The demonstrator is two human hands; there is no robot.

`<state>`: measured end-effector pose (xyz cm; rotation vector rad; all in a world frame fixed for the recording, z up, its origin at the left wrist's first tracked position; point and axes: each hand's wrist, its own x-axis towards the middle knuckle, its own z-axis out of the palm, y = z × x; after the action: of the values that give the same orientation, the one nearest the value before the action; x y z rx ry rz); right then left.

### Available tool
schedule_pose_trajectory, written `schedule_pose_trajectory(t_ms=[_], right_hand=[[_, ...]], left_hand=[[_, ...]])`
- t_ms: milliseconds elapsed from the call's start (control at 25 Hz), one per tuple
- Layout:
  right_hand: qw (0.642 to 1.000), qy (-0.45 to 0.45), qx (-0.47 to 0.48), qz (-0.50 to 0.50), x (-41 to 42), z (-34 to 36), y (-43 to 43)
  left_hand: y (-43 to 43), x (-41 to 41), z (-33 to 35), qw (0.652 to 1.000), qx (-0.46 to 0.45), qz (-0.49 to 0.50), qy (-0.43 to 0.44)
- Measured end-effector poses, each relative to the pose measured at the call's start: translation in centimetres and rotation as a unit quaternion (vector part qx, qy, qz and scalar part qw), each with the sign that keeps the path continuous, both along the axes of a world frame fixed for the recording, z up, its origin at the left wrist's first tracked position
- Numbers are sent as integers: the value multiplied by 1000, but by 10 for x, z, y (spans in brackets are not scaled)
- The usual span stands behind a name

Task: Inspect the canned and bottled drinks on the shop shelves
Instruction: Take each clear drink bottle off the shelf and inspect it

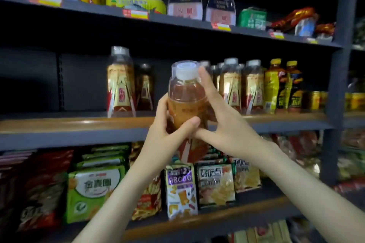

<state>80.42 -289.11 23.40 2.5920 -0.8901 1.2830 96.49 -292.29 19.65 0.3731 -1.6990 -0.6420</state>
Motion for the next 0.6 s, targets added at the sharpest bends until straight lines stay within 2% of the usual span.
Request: schedule_pose_trajectory(t_ms=[120,320,440,520,600], right_hand=[[993,-56,99,11,-3,-48,11],[981,-44,188,1,13,-111,23],[963,-74,254,50,26,-157,25],[932,-121,328,94,31,-189,27],[874,-204,412,159,37,-220,28]], left_hand=[[22,-1,-38,996,91,0,0],[44,2,-82,971,230,-14,68],[53,15,-120,960,278,26,31],[57,31,-154,943,331,36,-1],[60,53,-187,914,406,18,-5]])
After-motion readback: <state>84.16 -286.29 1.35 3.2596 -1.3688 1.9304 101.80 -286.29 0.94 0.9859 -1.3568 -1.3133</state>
